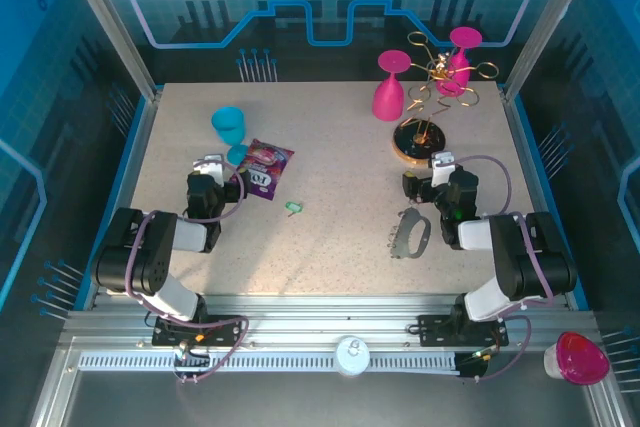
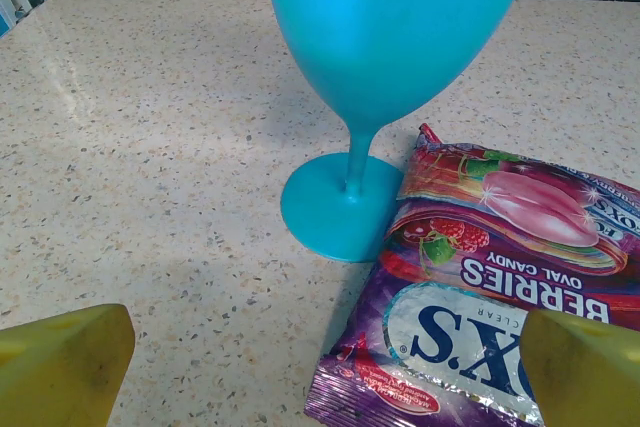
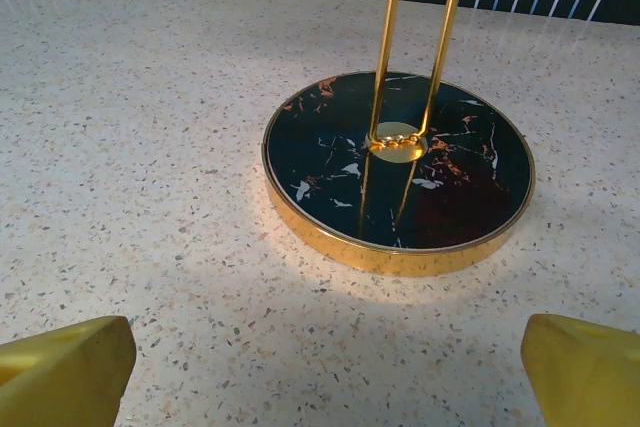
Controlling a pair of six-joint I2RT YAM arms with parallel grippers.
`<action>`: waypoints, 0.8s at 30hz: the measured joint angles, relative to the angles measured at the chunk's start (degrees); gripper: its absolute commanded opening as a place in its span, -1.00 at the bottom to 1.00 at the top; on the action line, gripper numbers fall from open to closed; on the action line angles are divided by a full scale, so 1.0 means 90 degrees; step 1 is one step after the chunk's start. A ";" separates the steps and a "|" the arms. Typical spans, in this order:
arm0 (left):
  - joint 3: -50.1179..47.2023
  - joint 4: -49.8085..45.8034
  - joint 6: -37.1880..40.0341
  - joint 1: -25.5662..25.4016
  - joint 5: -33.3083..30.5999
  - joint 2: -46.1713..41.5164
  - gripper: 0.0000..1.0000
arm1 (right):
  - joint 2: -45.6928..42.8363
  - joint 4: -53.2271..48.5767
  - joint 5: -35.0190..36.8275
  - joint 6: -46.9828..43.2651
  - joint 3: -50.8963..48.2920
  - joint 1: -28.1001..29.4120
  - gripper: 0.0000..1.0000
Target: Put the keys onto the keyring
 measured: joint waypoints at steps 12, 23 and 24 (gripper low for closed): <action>0.0000 0.0000 0.0000 0.0000 0.0000 0.0000 0.99 | 0.0000 0.0000 -0.0044 0.0000 0.0000 0.0000 0.99; 0.0000 -0.0002 0.0000 0.0017 0.0046 0.0000 0.99 | 0.0000 0.0000 -0.0056 0.0000 0.0000 0.0000 0.99; 0.0000 -0.0005 0.0000 0.0019 0.0046 0.0000 0.99 | 0.0000 0.0000 -0.0063 0.0000 0.0000 0.0000 0.99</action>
